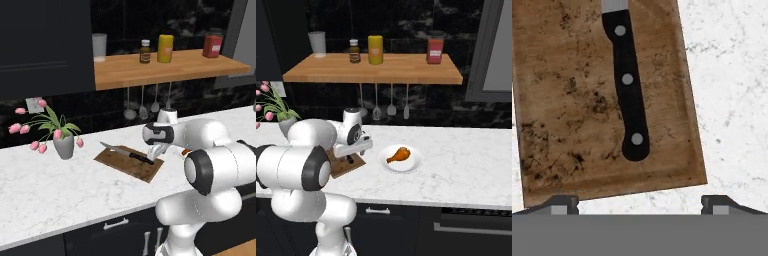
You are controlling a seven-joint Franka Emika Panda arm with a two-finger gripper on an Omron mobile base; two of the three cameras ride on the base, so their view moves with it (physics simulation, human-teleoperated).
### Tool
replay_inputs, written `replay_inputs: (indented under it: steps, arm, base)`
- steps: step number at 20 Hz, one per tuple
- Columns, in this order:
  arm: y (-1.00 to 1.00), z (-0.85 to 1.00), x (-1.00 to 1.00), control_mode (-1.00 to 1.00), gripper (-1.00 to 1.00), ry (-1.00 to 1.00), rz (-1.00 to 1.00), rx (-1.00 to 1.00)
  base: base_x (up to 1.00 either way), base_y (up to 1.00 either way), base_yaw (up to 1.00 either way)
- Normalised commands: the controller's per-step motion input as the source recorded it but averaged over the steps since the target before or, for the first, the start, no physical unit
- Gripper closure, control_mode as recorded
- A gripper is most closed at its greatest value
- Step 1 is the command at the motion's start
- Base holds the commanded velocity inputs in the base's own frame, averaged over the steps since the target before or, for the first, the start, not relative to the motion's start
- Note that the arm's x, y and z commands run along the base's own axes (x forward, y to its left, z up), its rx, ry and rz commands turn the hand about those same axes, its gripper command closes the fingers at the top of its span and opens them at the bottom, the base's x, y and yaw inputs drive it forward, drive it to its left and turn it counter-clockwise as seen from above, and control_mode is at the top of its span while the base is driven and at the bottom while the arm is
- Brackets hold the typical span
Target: Pick up the knife from the drawer and place it on the cutting board. Then place the meat from the plate to the cutting board.
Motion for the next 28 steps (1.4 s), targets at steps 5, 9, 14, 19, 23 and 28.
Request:
replay_inputs:
  steps: [5, 9, 14, 19, 23, 28]
  arm:
    - [-0.44, 0.3, -0.01, -1.0, -1.0, -0.02, -0.41, 0.01]
    - [-0.62, 0.27, -0.01, -1.0, -1.0, 0.0, -0.54, 0.04]
    - [-0.74, 0.04, 0.0, -1.0, -1.0, 0.0, -0.62, 0.02]
    - [-0.69, 0.0, 0.01, -1.0, -1.0, 0.0, -0.63, 0.01]
    - [-0.45, 0.03, 0.28, -1.0, -1.0, 0.0, -0.45, 0.0]
    - [-0.23, 0.0, 0.43, -1.0, -1.0, 0.0, -0.11, 0.0]
  base:
    - [0.0, 0.0, 0.0]
    - [0.0, 0.0, 0.0]
    - [0.0, 0.0, 0.0]
    - [0.0, 0.0, 0.0]
    - [0.0, 0.0, 0.0]
    - [0.0, 0.0, 0.0]
